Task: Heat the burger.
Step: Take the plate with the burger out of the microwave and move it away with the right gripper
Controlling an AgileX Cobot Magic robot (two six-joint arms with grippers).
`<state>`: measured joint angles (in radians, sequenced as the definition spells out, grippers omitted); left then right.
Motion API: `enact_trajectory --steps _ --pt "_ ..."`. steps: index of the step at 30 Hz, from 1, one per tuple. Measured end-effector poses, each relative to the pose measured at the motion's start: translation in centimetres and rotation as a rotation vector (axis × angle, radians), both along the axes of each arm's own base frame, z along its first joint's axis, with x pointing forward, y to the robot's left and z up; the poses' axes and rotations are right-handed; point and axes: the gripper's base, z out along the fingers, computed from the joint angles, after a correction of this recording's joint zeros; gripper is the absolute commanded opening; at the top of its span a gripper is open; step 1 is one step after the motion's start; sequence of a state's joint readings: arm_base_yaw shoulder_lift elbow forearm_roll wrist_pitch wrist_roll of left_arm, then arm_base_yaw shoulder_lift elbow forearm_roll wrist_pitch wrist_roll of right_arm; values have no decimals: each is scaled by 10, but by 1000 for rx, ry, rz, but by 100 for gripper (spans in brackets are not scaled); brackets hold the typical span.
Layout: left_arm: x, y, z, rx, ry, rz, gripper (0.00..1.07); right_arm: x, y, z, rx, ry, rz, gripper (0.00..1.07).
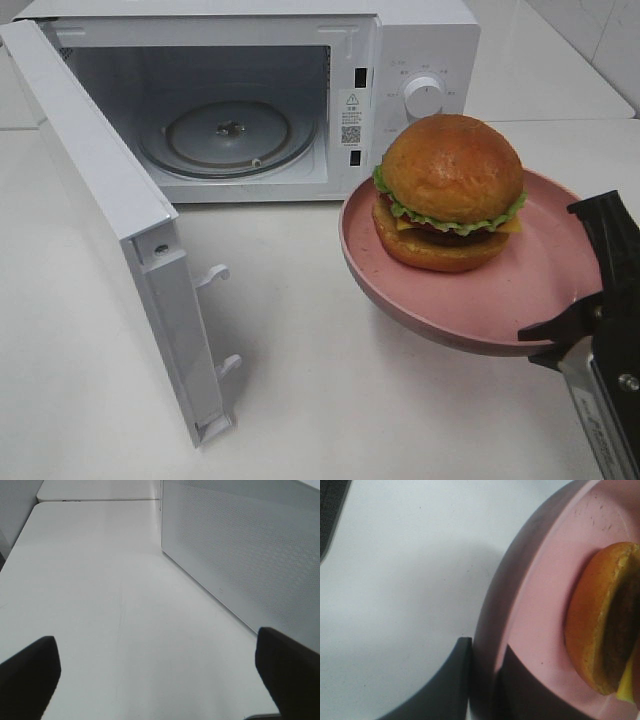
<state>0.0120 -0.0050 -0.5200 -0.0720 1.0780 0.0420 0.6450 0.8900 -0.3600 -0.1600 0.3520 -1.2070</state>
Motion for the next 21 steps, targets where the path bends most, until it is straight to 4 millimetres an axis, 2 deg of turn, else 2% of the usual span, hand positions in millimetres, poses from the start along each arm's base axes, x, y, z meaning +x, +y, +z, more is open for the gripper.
enact_trajectory --steps 12,21 --pt "0 0 0 0 0 0 98 -24 -20 -2 25 39 -84 0" --pt "0 0 0 0 0 0 98 -23 -23 -3 39 59 -163 0"
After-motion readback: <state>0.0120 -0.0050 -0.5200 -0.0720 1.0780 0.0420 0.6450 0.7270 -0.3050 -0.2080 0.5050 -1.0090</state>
